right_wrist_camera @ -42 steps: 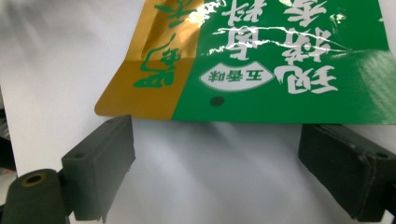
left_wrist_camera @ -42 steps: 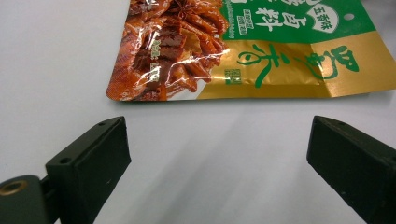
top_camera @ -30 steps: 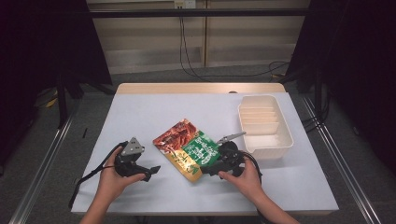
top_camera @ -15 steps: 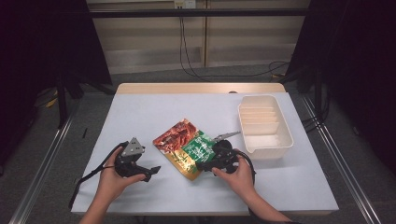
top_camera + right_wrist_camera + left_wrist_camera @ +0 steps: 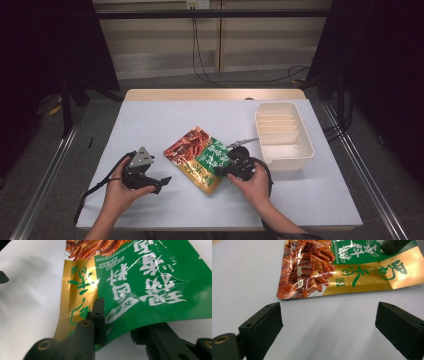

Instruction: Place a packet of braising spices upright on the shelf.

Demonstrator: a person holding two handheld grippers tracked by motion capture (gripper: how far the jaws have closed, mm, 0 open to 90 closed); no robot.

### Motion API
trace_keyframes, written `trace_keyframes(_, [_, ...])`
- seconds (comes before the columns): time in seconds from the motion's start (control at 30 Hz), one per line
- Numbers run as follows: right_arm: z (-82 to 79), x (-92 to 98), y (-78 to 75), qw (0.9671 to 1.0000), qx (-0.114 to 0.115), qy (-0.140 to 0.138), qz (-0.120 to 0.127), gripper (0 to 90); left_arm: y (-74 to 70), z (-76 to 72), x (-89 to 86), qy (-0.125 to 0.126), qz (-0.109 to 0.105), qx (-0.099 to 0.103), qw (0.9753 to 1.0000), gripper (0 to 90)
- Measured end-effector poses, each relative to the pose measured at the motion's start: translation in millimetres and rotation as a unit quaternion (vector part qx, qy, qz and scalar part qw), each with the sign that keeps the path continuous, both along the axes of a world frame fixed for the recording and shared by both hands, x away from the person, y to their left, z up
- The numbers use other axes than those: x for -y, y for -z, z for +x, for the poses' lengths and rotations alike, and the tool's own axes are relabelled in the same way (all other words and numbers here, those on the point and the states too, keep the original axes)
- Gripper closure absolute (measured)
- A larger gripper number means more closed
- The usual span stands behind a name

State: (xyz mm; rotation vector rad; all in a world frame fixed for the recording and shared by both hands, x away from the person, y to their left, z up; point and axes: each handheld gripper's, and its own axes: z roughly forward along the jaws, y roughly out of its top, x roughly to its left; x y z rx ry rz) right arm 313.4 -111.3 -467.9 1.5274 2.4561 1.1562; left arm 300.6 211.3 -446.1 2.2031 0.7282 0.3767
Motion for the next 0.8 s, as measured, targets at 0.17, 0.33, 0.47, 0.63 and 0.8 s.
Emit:
trace_keyframes(0.17, [2.9,-1.3,-9.0,0.9998,0.005,0.012,-0.016,82.9,-1.4,0.6,-1.6,0.006,0.005,0.003,1.0000,7.3])
trace_keyframes(0.33, [9.3,0.9,-28.4,0.9994,0.013,0.017,-0.026,90.0,-1.8,0.2,-1.9,0.001,0.000,0.002,1.0000,7.4])
trace_keyframes(0.47, [15.3,-0.5,-43.3,0.9993,0.003,0.005,-0.036,90.0,-3.1,0.6,-3.0,0.002,0.004,0.007,1.0000,7.7])
trace_keyframes(0.63, [24.3,0.1,-60.7,0.9990,-0.020,0.000,-0.041,90.0,-3.9,0.5,-3.5,0.005,-0.001,0.005,1.0000,7.9])
trace_keyframes(0.8, [36.6,0.6,-78.9,0.9976,-0.038,-0.013,-0.056,90.0,-4.9,0.9,-4.6,0.004,-0.004,0.005,1.0000,8.1])
